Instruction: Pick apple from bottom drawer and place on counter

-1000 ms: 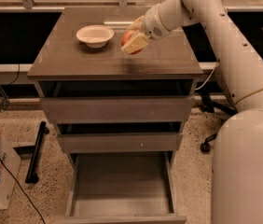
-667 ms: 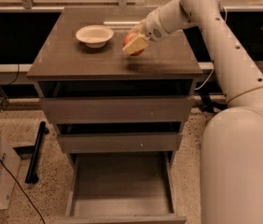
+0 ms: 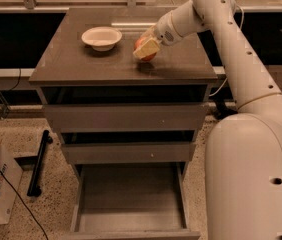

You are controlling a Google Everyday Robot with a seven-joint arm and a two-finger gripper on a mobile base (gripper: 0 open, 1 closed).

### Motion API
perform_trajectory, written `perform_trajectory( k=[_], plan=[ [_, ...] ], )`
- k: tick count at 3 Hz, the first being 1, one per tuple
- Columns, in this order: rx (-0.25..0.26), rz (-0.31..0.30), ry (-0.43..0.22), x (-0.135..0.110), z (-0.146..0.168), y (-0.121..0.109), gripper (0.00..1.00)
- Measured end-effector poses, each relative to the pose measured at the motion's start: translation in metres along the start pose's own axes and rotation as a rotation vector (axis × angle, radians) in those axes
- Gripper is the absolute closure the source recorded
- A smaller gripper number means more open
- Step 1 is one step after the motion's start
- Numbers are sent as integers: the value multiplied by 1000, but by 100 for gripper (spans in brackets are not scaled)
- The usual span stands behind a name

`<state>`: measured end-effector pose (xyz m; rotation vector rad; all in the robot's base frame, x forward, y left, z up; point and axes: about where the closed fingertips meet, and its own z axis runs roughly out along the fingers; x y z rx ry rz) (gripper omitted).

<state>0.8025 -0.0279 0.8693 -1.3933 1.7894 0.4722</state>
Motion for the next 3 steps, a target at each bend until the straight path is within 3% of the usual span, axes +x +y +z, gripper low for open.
perform_trajectory(
  k=[1,2,3],
  plan=[
    [-6,1,1,0,4,1,16],
    [-12,1,1,1,9,3,0],
    [-12,1,1,1,9,3,0]
  ],
)
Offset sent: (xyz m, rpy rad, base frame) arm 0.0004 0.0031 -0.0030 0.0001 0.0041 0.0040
